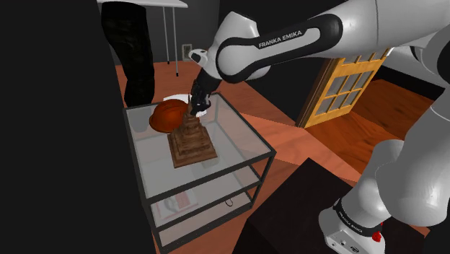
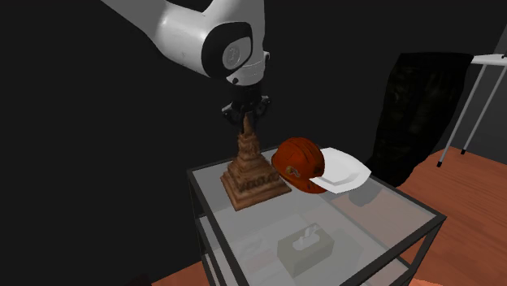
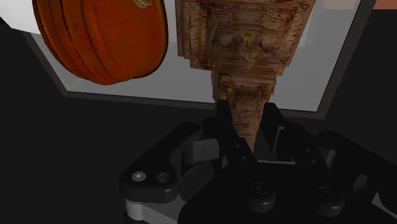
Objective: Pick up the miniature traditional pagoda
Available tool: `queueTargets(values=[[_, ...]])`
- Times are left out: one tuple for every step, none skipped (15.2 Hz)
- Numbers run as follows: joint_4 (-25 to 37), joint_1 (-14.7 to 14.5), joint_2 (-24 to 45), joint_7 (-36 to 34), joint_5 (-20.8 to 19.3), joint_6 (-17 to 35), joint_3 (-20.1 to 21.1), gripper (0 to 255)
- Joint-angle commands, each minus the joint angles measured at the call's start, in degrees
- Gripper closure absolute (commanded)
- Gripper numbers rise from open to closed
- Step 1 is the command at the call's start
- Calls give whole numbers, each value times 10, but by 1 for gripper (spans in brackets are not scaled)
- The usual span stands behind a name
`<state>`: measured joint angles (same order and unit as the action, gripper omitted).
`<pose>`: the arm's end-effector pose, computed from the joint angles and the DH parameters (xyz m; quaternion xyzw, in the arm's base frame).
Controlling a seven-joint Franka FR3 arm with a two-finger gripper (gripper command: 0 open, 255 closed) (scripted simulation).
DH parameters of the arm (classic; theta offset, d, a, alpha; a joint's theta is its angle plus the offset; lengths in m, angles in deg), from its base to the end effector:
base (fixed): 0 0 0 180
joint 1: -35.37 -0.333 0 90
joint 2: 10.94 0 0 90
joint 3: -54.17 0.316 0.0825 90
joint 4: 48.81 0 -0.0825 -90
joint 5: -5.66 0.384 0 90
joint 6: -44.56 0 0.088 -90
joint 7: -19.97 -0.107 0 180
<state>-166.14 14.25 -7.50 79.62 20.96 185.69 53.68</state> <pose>0.5552 0.2087 0.4482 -0.8020 -0.5622 -0.1986 0.0360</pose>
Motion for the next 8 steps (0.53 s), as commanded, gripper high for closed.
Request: queueTargets(values=[[9,0,-7,-5,-4,-14,-1,255],[14,0,-10,-7,-6,-21,-1,255],[18,1,-12,-9,-8,-28,-1,255],[23,1,-15,-11,-10,-35,-2,255],[28,1,-17,-14,-12,-42,-2,255],[33,1,-19,-16,-13,-49,-2,255],[38,1,-22,-18,-15,-57,-2,255],[39,1,-22,-18,-15,-58,-2,255]])
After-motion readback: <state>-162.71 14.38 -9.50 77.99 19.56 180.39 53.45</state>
